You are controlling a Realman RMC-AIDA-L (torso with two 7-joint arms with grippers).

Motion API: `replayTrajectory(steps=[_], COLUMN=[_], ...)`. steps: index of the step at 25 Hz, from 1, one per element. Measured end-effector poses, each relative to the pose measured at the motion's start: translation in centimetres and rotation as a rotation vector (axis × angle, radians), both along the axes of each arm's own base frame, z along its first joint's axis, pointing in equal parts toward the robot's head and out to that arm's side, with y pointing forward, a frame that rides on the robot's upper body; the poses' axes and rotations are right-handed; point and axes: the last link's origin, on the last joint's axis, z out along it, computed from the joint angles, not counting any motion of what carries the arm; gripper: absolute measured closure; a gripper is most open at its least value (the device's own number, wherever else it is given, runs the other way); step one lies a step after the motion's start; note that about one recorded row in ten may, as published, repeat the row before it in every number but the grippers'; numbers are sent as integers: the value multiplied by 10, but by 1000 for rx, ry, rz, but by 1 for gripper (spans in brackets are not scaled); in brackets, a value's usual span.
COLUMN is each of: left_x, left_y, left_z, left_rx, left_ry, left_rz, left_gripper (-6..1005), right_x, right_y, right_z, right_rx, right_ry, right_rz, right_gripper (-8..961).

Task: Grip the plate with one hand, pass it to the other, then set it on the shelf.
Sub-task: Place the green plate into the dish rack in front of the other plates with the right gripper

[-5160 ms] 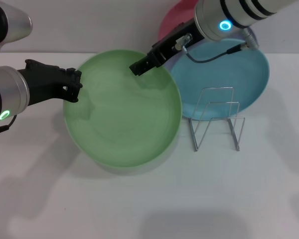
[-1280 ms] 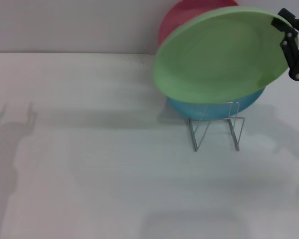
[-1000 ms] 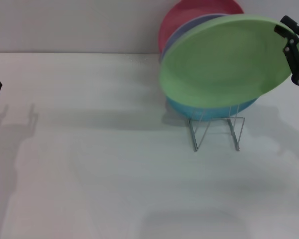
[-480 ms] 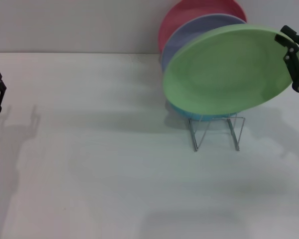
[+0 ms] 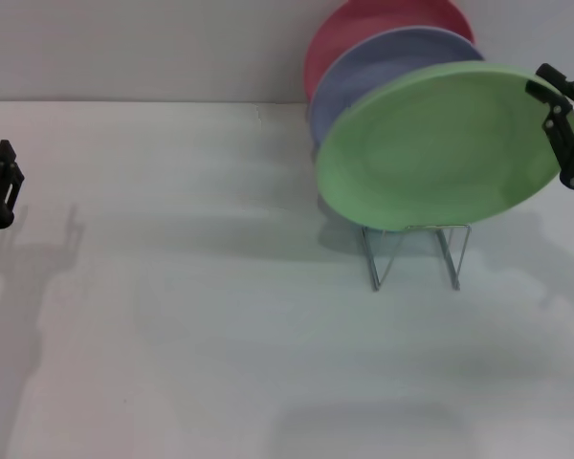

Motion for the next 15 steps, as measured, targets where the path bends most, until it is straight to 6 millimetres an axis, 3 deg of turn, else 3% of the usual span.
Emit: replayTrajectory(steps=[15], left_x=[-2], left_y=[-4], left_z=[-8], left_rx=[-31], left_ry=[6], left_rz=[3], left_gripper=[360], right_x=[10], right_y=[0], right_z=[-2], right_rx=[-7], right_ry=[-8], right_rz=[-44], right_gripper=[881])
